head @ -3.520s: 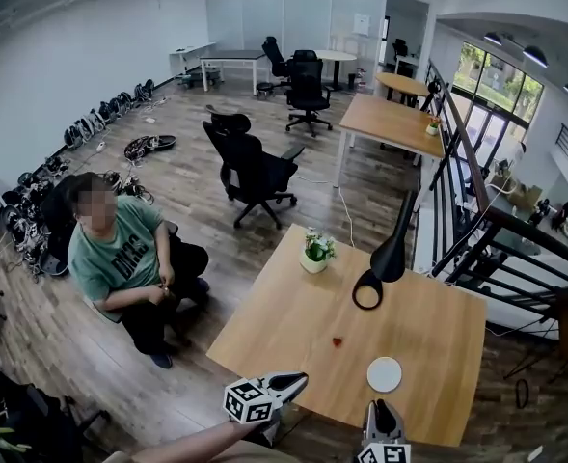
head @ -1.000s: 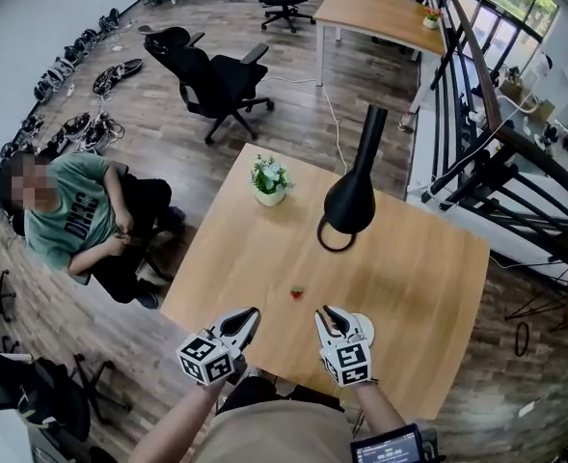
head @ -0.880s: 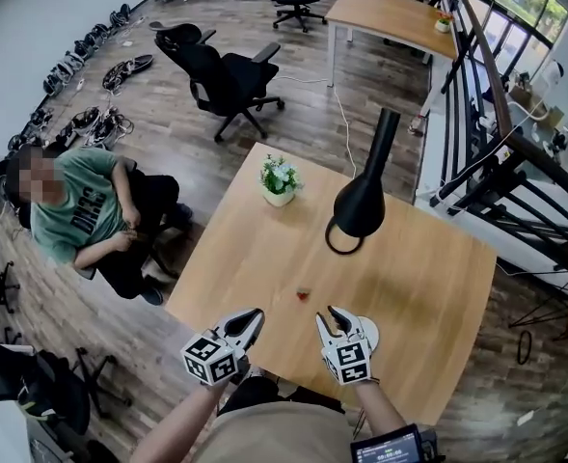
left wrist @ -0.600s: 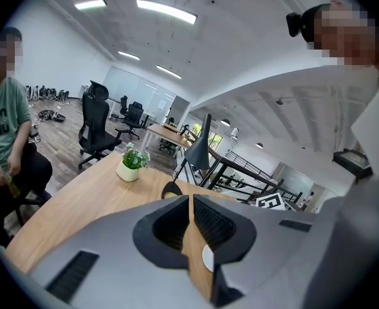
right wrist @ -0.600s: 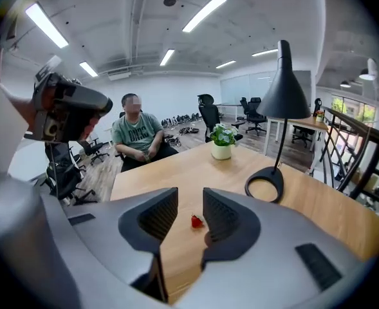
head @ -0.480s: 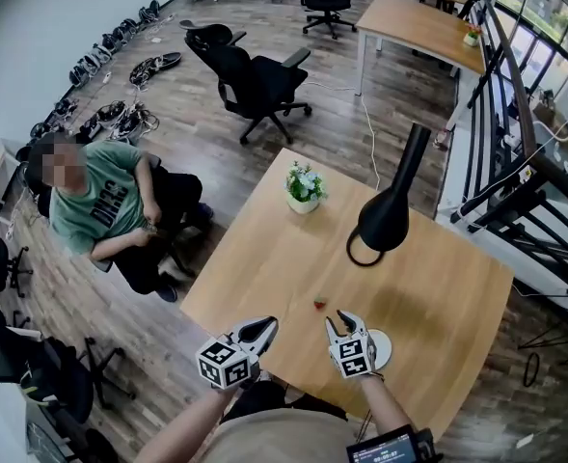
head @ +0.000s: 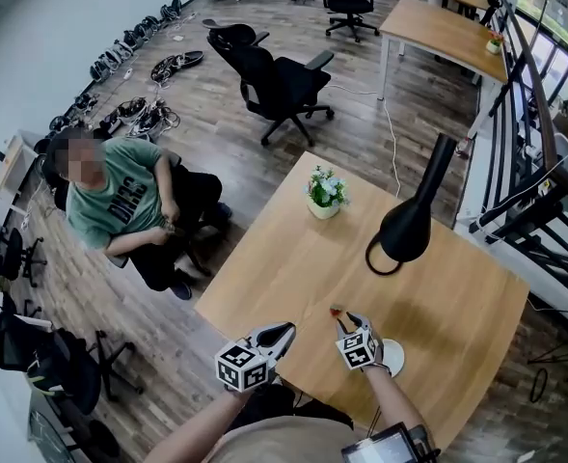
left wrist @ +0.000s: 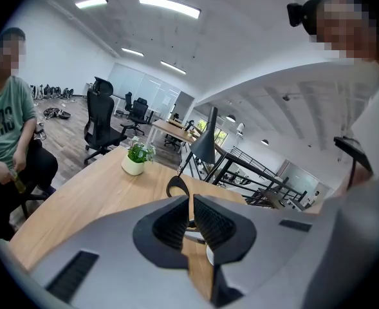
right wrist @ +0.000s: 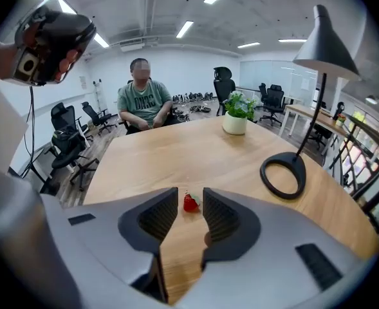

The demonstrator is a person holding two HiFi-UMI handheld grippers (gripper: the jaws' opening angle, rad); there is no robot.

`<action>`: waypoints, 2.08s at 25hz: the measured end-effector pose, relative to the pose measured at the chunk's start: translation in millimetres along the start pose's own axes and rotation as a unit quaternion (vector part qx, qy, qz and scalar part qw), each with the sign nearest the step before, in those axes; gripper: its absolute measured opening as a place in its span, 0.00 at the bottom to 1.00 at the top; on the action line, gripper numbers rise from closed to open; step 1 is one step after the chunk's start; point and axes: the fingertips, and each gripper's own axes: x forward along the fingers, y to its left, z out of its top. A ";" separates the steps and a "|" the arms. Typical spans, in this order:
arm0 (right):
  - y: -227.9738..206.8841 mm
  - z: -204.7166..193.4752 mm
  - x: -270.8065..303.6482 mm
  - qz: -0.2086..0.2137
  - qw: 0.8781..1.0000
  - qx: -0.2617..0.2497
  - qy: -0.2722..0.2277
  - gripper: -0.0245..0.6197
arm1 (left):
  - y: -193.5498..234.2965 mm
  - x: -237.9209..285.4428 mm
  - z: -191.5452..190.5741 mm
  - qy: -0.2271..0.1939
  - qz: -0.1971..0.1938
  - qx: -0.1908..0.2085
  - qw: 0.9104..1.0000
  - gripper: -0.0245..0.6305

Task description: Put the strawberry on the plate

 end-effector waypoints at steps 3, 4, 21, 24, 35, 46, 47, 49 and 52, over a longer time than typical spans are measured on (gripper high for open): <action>2.1 -5.6 18.1 0.006 1.000 -0.014 0.013 0.20 | 3.5 1.0 -0.6 0.001 0.006 -0.001 1.000 0.05; 2.9 -6.8 23.4 0.008 1.000 -0.018 0.016 0.20 | 4.5 0.8 -0.6 0.001 0.007 -0.001 1.000 0.05; 3.8 -27.2 92.1 0.022 0.994 -0.071 0.079 0.26 | 27.8 -17.1 -3.2 0.000 0.038 -0.016 0.999 0.05; 1.9 -30.9 97.8 0.019 0.993 -0.073 0.086 0.27 | 28.6 -15.8 -3.2 0.001 0.037 -0.017 0.999 0.05; 0.5 -35.5 108.4 0.016 0.994 -0.054 0.093 0.26 | 34.9 -18.0 -4.9 0.005 0.039 -0.018 0.999 0.05; 13.1 2.3 69.2 -0.006 0.995 -0.093 0.046 0.25 | 33.3 -13.2 1.6 -0.001 0.017 -0.019 1.000 0.05; 15.1 8.8 62.0 -0.011 0.994 -0.103 0.037 0.26 | 32.1 -13.3 2.4 -0.002 0.012 -0.017 1.000 0.05; 20.0 22.0 45.8 -0.019 0.993 -0.117 0.022 0.25 | 29.8 -15.2 5.1 -0.004 0.002 -0.013 1.000 0.05; 28.3 42.3 19.2 -0.031 0.993 -0.115 -0.002 0.25 | 28.0 -21.6 10.2 -0.010 -0.012 -0.008 1.000 0.05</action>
